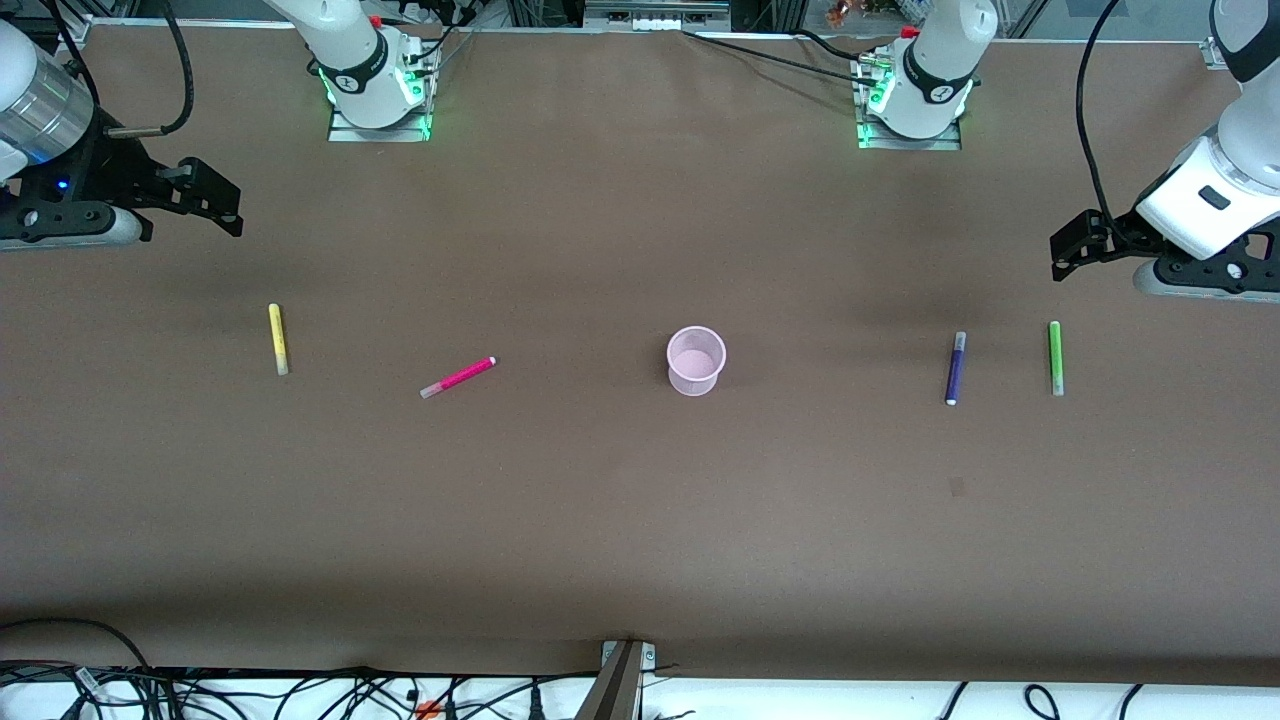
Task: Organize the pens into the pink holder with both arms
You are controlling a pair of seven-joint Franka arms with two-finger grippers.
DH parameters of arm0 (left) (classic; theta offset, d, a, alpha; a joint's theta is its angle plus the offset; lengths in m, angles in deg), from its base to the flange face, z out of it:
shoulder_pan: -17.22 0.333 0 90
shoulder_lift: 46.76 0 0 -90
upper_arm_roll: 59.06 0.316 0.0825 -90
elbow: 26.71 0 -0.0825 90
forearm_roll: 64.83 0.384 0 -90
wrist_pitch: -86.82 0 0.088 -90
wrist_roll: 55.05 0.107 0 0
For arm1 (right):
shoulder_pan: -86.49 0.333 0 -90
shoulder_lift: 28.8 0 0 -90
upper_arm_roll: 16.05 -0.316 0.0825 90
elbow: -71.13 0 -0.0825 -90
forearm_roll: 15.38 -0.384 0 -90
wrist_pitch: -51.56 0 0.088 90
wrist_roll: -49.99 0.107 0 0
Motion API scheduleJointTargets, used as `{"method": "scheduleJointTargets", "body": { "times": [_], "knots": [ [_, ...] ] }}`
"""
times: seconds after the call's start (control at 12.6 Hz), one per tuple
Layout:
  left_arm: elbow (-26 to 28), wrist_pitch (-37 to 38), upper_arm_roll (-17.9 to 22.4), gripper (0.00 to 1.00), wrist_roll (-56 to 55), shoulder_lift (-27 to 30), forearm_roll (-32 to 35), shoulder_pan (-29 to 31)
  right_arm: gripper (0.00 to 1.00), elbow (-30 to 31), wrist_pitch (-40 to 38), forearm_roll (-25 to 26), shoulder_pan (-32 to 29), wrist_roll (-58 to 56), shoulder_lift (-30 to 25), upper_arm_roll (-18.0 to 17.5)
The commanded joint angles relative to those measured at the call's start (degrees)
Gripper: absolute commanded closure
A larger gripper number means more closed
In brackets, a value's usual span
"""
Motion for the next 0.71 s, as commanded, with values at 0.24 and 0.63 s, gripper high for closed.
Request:
{"method": "scheduleJointTargets", "body": {
  "times": [0.24, 0.63],
  "knots": [
    [-0.4, -0.2, -0.1, 0.00, 0.1, 0.0, -0.2, 0.3, 0.00, -0.9, 1.6, 0.2, -0.2, 0.2, 0.4, -0.7],
    [-0.2, 0.2, -0.2, 0.00, 0.2, -0.2, -0.1, 0.3, 0.00, -0.9, 2.4, 3.6, -0.2, -0.8, 4.0, -0.4]
  ]
}}
